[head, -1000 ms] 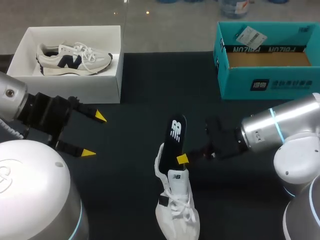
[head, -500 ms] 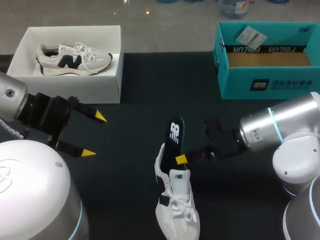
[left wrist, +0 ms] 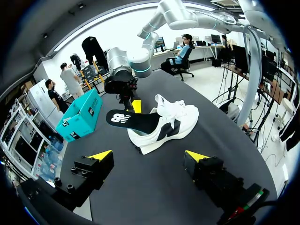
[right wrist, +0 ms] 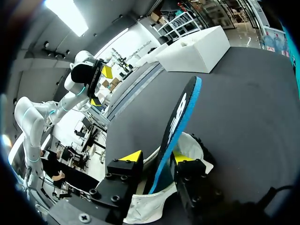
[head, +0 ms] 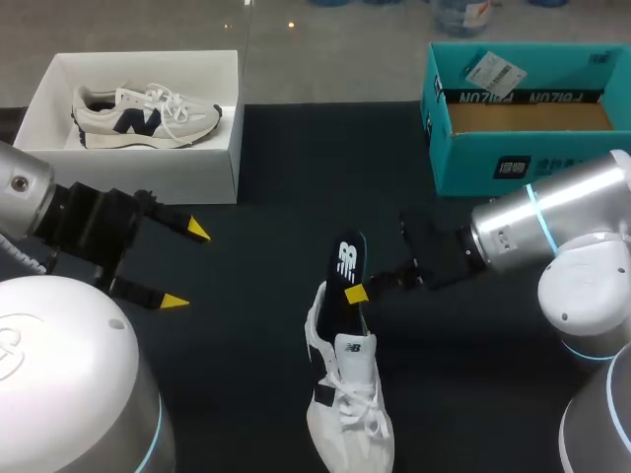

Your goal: Take the shoe out of the shoebox, open the shoe tongue, remove and reinsert the insole, then place the shoe into the shoebox

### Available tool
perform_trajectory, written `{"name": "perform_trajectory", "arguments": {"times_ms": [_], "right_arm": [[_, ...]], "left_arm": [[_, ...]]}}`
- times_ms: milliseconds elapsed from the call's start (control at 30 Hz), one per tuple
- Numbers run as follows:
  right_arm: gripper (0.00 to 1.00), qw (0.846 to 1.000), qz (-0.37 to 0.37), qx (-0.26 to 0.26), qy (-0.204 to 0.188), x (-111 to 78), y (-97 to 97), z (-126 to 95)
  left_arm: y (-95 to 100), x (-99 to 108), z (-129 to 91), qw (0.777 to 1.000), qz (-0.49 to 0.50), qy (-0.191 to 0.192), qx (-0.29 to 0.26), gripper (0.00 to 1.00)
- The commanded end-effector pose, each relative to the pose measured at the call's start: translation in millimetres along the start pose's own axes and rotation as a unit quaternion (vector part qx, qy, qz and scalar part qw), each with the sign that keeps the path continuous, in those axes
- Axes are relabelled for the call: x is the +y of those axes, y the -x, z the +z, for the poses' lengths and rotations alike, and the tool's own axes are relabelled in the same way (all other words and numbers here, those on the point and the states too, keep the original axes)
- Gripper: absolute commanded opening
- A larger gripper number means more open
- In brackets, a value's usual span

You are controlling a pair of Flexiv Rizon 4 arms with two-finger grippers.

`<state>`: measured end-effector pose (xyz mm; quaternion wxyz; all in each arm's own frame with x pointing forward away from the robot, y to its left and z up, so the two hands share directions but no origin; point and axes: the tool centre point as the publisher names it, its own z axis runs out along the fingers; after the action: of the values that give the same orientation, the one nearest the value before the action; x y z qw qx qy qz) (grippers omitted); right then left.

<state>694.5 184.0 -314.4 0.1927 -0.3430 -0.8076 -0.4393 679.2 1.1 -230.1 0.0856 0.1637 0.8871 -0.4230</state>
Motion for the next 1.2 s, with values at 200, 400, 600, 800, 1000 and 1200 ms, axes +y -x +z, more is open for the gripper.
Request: {"name": "perform_trajectory", "arguments": {"times_ms": [200,400,600,800,1000,1200], "right_arm": [[0.0,1.0,-0.002,-0.001,-0.011,6.9,4.1,3],[0.0,1.0,0.009,0.006,-0.012,-7.0,0.2,11],[0.0,0.999,0.031,0.022,-0.014,-27.6,-7.1,26],[0.0,0.999,0.044,0.022,-0.012,-32.1,-9.2,27],[0.4,1.0,0.025,0.003,-0.015,-13.2,-3.2,11],[0.37,1.0,0.011,-0.004,-0.022,2.1,5.0,3]], "left_arm": [[0.2,0,-1,1.0,0.0,0.001,0.002,1.0],[0.2,0,-1,1.0,0.0,0.001,0.002,1.0],[0.2,0,-1,1.0,0.0,0.001,0.002,1.0],[0.2,0,-1,1.0,0.0,0.001,0.002,1.0],[0.2,0,-1,1.0,0.0,0.001,0.002,1.0],[0.2,0,-1,1.0,0.0,0.001,0.002,1.0]]}}
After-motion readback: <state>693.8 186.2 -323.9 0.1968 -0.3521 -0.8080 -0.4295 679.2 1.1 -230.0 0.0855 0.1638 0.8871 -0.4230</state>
